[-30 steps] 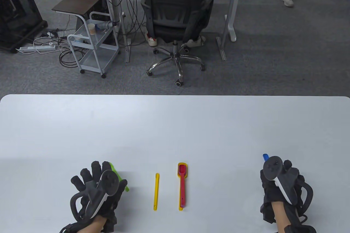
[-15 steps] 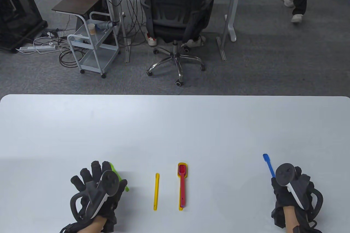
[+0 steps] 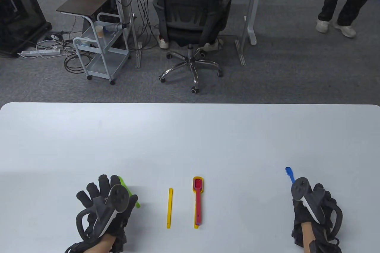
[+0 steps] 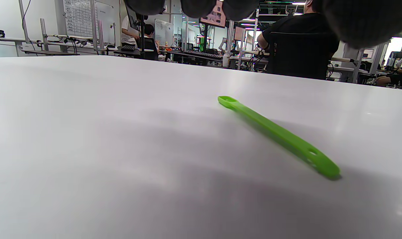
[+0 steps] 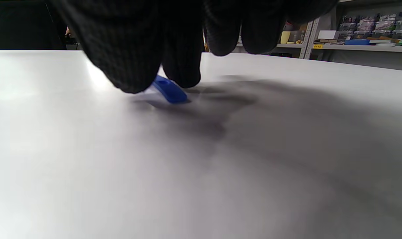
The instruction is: Nest measuring spoons
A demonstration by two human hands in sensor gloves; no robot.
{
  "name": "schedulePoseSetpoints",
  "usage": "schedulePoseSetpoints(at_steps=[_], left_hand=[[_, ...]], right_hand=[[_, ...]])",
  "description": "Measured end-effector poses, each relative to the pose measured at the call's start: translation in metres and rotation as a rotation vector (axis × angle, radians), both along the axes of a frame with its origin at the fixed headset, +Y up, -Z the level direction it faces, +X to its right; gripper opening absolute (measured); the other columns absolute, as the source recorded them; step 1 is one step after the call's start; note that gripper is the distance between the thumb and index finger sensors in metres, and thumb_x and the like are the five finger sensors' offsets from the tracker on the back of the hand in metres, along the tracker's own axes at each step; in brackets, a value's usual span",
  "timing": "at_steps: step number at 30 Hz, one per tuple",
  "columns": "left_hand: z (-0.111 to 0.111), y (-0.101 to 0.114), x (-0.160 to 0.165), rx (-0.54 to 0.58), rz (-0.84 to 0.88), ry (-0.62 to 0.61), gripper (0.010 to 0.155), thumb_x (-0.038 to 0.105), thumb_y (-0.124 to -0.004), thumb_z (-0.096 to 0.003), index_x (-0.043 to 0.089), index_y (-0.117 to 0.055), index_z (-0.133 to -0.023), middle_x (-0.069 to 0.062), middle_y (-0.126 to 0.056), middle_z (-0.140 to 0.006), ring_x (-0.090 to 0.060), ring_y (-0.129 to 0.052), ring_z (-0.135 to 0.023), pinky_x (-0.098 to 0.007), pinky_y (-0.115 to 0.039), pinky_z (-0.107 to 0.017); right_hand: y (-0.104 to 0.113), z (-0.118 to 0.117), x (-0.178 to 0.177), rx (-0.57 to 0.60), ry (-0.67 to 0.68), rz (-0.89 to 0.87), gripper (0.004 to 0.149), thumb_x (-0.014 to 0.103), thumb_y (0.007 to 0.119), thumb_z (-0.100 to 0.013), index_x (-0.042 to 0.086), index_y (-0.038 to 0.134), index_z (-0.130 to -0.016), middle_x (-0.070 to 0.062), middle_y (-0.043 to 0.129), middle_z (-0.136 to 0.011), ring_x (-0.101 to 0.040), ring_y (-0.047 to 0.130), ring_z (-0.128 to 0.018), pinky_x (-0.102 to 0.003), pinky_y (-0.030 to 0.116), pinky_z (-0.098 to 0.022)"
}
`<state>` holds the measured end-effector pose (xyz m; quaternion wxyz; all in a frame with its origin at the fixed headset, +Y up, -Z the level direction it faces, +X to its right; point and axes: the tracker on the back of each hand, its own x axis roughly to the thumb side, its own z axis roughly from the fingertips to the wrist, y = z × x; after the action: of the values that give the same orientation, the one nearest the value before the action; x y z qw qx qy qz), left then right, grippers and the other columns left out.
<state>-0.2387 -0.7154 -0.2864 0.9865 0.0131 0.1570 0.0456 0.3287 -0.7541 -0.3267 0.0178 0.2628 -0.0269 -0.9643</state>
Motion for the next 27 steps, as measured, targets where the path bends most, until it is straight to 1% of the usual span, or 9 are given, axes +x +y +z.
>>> schedulePoseSetpoints(at_steps=[12, 27], left_hand=[[-0.0001, 0.0002, -0.0002, -0.004, -0.007, 0.004, 0.092, 0.072, -0.08, -0.0396, 0.027, -0.055, -0.115, -0.011, -0.049, -0.125, -0.057, -0.054, -0.114, -0.075, -0.029, -0.077], [-0.0005, 0.0006, -0.0009, -0.004, -0.008, 0.008, 0.092, 0.072, -0.08, -0.0397, 0.027, -0.055, -0.115, -0.011, -0.048, -0.125, -0.057, -0.054, -0.114, -0.075, -0.029, -0.077]], right_hand=[[-0.0028, -0.0069, -0.0025, 0.0, -0.019, 0.035, 0.042, 0.034, 0.088, -0.045, 0.012, 0.091, -0.081, -0.023, 0.063, -0.119, -0.054, 0.067, -0.101, -0.068, 0.055, -0.07], [0.001, -0.0082, -0.0069, 0.003, -0.03, 0.067, 0.043, 0.036, 0.088, -0.044, 0.009, 0.092, -0.078, -0.022, 0.063, -0.119, -0.056, 0.065, -0.102, -0.069, 0.053, -0.07]])
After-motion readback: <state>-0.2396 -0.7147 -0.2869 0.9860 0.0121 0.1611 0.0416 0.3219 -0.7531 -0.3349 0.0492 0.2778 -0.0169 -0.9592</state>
